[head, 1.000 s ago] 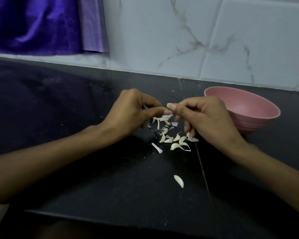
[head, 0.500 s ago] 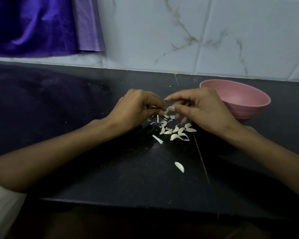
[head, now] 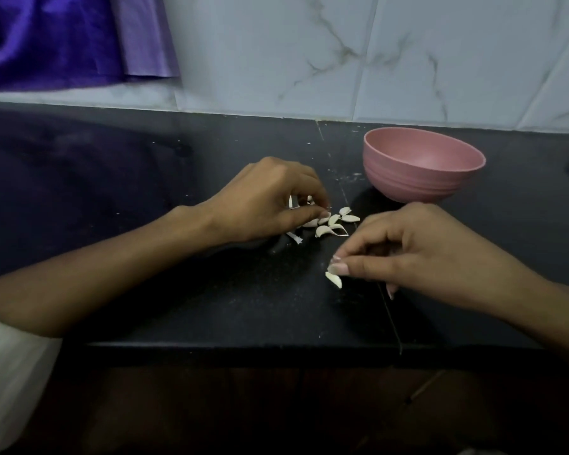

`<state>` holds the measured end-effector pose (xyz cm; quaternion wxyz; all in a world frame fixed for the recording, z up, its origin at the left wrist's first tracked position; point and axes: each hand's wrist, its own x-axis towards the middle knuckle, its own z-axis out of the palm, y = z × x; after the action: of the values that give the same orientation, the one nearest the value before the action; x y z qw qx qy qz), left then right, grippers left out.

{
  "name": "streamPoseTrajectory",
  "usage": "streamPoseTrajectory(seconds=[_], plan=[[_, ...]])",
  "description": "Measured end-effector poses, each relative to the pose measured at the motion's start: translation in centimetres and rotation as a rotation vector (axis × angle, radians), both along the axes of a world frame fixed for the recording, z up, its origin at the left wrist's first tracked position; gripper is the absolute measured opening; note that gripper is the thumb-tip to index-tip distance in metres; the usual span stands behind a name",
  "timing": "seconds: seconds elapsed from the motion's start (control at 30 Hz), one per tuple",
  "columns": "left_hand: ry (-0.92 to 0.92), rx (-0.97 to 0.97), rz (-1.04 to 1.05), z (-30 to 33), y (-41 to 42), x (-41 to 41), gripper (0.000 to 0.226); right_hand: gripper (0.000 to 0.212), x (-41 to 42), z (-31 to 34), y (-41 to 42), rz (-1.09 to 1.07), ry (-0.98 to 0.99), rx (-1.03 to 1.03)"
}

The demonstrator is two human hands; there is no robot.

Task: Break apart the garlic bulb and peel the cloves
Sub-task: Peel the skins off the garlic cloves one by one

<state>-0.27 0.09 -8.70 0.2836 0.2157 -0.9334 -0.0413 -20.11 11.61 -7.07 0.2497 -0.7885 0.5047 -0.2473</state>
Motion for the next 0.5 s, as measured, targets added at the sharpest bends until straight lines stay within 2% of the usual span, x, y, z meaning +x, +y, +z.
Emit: streamPoseTrajectory(seconds=[0.23, 0.5], plan=[[-0.001, -0.017, -0.006, 0.0, 0.2, 0.0, 0.018, 0.011, 1.4, -1.2, 1.8, -0.086, 0.199, -0.165], [0.044, 0.032, 0.009, 0.2, 0.5, -0.1, 0.018, 0.013, 1.4, -1.1, 1.4, -0.096, 0.094, -0.101]])
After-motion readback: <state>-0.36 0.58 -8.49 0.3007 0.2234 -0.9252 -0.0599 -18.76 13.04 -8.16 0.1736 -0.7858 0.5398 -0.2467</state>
